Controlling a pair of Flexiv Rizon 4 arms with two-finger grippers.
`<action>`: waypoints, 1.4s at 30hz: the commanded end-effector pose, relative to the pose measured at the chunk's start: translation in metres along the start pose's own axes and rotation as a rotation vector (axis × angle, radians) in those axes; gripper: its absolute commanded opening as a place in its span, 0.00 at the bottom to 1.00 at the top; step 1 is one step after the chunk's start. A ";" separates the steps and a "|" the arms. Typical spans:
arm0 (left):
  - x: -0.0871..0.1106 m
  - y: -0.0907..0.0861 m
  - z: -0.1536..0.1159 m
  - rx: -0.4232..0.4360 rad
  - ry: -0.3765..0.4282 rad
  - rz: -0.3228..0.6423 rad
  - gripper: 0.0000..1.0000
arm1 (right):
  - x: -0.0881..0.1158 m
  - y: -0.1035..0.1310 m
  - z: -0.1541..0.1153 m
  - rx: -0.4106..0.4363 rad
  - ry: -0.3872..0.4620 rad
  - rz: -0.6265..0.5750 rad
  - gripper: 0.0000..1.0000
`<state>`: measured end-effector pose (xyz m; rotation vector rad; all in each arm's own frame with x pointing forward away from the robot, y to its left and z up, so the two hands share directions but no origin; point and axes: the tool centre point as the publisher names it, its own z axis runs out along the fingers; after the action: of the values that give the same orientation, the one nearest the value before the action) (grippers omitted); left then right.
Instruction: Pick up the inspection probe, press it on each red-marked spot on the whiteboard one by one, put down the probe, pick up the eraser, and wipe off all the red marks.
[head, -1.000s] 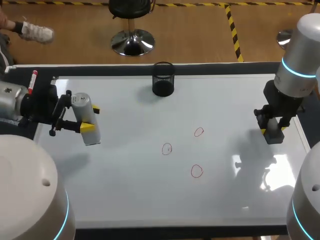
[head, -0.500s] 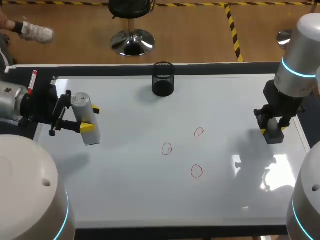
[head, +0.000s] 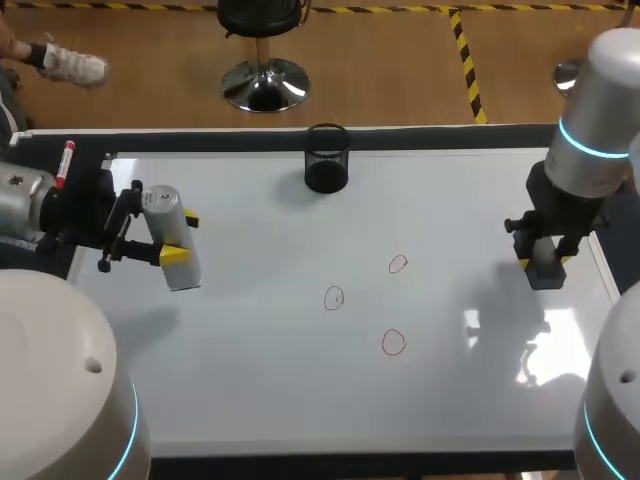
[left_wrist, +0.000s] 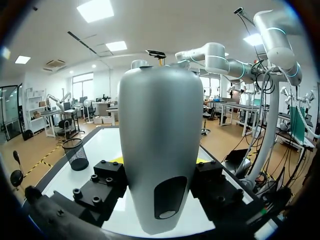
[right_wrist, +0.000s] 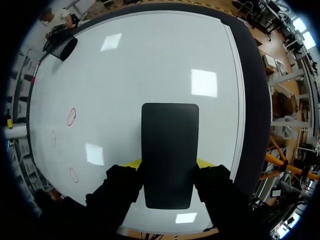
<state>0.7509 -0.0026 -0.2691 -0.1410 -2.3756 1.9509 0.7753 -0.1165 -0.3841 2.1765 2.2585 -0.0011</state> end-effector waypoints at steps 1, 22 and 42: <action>0.001 -0.001 0.000 0.001 -0.001 0.003 0.00 | 0.015 -0.013 -0.010 -0.016 -0.044 0.021 0.00; 0.001 -0.001 0.000 0.001 -0.001 0.003 0.00 | 0.076 -0.041 -0.019 -0.050 -0.043 0.122 0.00; 0.001 -0.001 0.000 0.001 -0.001 0.003 0.00 | 0.172 -0.056 -0.028 -0.049 -0.092 0.065 0.00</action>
<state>0.7507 -0.0023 -0.2689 -0.1410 -2.3756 1.9510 0.7109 0.0389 -0.3545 2.2060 2.1399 0.0213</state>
